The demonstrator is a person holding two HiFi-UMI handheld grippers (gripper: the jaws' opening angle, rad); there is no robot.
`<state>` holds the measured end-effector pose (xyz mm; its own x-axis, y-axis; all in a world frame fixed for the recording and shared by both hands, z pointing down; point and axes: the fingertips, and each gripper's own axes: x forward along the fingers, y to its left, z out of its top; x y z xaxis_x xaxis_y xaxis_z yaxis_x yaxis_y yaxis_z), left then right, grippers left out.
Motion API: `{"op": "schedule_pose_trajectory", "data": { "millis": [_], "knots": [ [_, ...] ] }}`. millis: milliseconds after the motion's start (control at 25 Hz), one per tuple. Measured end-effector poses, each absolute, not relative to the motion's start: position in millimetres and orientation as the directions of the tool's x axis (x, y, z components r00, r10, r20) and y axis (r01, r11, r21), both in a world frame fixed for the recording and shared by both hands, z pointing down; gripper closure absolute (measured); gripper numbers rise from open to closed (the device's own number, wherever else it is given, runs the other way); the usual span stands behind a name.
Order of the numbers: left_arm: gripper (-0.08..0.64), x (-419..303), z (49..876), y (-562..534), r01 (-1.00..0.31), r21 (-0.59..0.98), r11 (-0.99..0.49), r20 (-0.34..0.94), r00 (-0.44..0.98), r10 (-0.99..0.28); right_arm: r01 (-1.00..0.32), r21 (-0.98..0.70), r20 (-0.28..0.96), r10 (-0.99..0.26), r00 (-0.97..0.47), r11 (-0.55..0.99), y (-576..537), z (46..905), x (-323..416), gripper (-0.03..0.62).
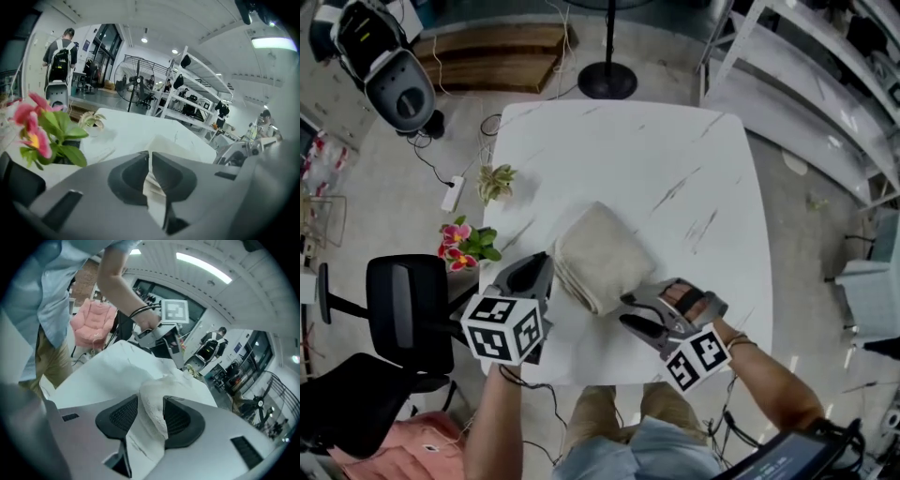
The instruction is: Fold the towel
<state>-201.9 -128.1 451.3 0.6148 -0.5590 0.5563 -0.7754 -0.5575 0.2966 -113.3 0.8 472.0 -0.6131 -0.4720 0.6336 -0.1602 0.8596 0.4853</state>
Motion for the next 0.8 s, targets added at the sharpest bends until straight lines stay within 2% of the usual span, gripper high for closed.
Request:
{"op": "schedule_pose_trajectory", "data": {
  "millis": [280,400,640,720,800],
  "knots": [
    [0.535,-204.7,319.3,-90.6,-0.815,0.193,-0.546,0.337,0.578,-0.743,-0.47,0.376,0.465,-0.601,-0.65,0.799,-20.9,362.0,-90.4,0.411],
    [0.534,-192.0,253.3,-78.1,-0.831,0.156,-0.534,0.211,0.556,-0.804,-0.602,0.3,0.332,-0.673,-0.661,0.74,-36.3,297.7,-80.7,0.423],
    [0.534,-166.5,176.2,-47.9,-0.876,0.06,-0.479,0.056,0.482,-0.874,-0.722,0.243,0.08,-0.755,-0.65,0.647,-33.6,189.4,-67.4,0.45],
    [0.535,-161.1,163.1,-40.2,-0.889,0.041,-0.456,0.01,0.457,-0.89,-0.761,0.219,0.019,-0.783,-0.622,0.611,-30.5,173.5,-58.7,0.474],
    [0.535,-157.5,156.2,-33.2,-0.904,0.027,-0.428,-0.028,0.427,-0.904,-0.799,0.177,-0.025,-0.809,-0.587,0.575,-24.9,167.4,-48.7,0.539]
  ]
}}
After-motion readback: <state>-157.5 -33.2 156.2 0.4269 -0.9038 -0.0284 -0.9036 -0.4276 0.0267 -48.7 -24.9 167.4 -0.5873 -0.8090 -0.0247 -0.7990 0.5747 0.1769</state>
